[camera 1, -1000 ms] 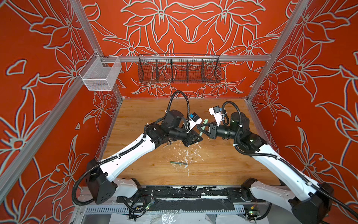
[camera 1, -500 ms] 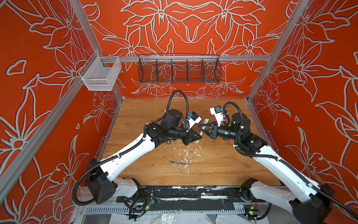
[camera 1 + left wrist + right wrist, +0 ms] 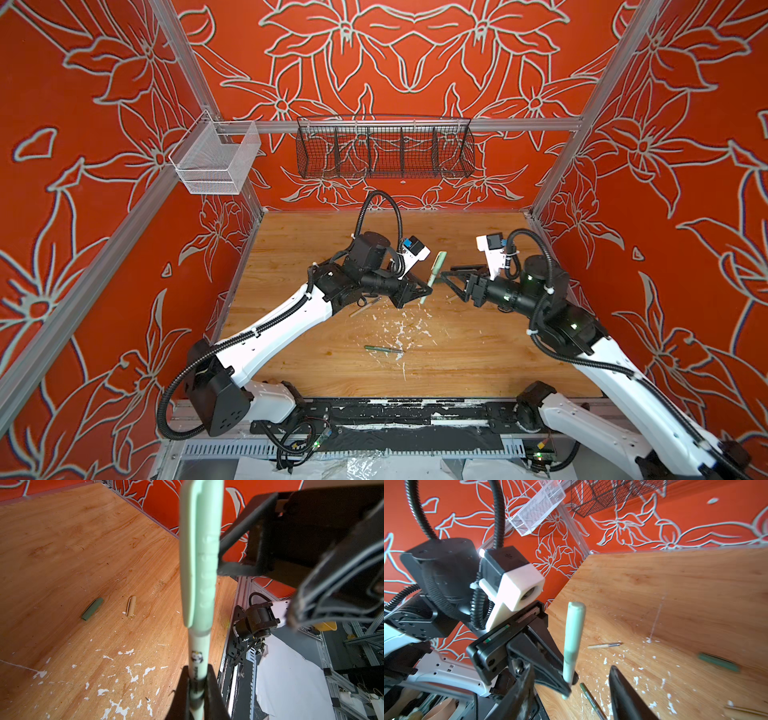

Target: Insert the pens into the pen caps

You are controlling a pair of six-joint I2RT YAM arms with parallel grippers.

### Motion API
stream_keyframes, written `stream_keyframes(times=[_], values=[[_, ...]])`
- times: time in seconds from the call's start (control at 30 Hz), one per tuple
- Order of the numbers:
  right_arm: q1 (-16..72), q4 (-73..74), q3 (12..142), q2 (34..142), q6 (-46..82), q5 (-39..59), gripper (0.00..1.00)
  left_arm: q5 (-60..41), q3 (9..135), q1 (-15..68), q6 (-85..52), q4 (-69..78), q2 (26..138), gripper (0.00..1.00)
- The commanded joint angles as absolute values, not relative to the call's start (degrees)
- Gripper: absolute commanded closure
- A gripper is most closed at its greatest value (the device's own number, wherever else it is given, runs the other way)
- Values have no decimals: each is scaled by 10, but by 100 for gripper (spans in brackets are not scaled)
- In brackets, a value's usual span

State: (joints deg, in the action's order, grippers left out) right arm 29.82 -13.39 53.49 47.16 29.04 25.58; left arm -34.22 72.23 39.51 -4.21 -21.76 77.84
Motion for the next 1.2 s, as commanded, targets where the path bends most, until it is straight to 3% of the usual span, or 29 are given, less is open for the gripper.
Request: stream_keyframes(times=[0.0, 0.5, 0.97, 1.17], values=[[286, -159, 536, 453, 288, 218, 44, -352, 721, 392, -45, -207, 782, 100], [258, -25, 550, 526, 341, 351, 46, -356, 701, 392, -44, -197, 767, 100], [255, -2, 557, 566, 358, 380, 51, -369, 702, 392, -43, -186, 765, 100], [254, 39, 539, 561, 383, 387, 58, -367, 711, 392, -40, -193, 771, 100]])
